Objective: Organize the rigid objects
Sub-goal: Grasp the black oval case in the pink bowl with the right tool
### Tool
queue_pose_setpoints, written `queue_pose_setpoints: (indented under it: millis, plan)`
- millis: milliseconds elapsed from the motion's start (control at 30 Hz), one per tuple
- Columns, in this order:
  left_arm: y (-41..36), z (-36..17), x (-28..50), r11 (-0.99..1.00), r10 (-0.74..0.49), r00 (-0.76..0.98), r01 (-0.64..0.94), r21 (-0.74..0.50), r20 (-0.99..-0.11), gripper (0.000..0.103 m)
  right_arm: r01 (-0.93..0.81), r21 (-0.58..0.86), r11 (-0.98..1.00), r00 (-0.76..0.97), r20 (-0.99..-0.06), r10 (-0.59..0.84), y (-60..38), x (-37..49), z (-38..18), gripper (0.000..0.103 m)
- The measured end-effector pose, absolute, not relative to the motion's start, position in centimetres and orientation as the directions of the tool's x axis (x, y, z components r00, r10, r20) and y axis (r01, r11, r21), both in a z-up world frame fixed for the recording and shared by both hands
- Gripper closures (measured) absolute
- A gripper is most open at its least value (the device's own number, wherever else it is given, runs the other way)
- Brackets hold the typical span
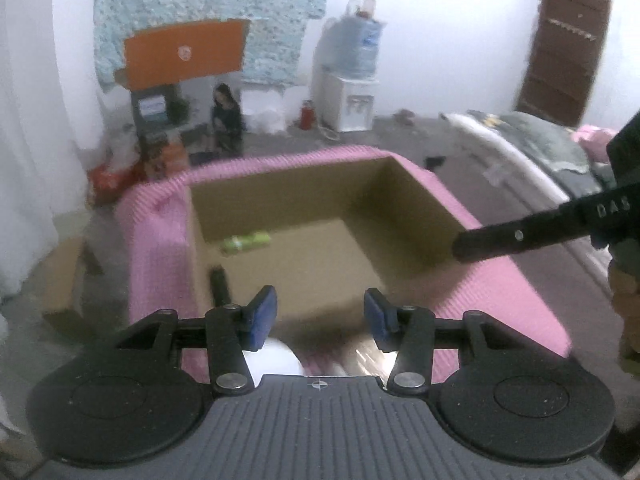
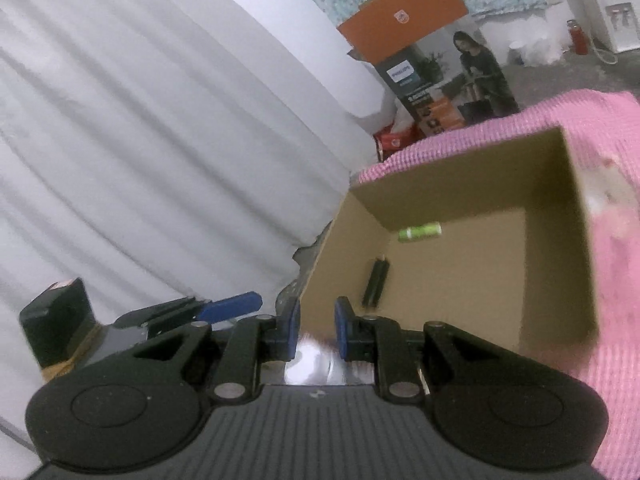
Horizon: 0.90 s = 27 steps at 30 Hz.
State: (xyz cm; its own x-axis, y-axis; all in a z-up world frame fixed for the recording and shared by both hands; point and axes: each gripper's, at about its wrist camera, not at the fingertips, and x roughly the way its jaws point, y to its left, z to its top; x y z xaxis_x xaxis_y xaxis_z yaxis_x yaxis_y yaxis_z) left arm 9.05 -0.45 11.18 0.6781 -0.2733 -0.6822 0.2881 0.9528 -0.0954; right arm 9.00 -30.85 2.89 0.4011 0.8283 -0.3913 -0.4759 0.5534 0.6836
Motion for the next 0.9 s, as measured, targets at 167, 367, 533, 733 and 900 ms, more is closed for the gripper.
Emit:
queue_pose_setpoints:
  millis: [167,367,533,733,900]
  plan:
    - [-3.1,6.8,6.3,0.931,-0.321,0.607,0.345,-0.122,-0.727,0.055,-0.459,0.648,0.608,0.406,-0.456,0.792,-31.3,4.4,-0.6,0.083]
    - [-6.4,1.6,6.7,0.913,-0.327,0.515,0.389,-0.124,-0.792,0.057,-0.412,0.599,0.687,0.408,-0.552,0.727,-29.2,4.3,-5.0,0.082]
    - [-7.4,-0.7,8.2,0.916,-0.300,0.482,0.386,-0.108,-0.823,0.063,-0.414,0.574,0.706,0.401,-0.581,0.708,-28.2,4.2,-6.3,0.053]
    - [-7.8,-2.1,9.7,0.922,-0.281,0.459,0.372,-0.105,-0.843,0.069,-0.403,0.571,0.715,0.365,-0.616,0.698,-27.0,5.3,-7.8,0.050]
    - [-8.4,-3.0,10.1,0.925,-0.277,0.460,0.367,-0.103,-0.844,0.070,-0.389,0.570,0.724,0.340,-0.641,0.688,-26.8,5.8,-9.1,0.054]
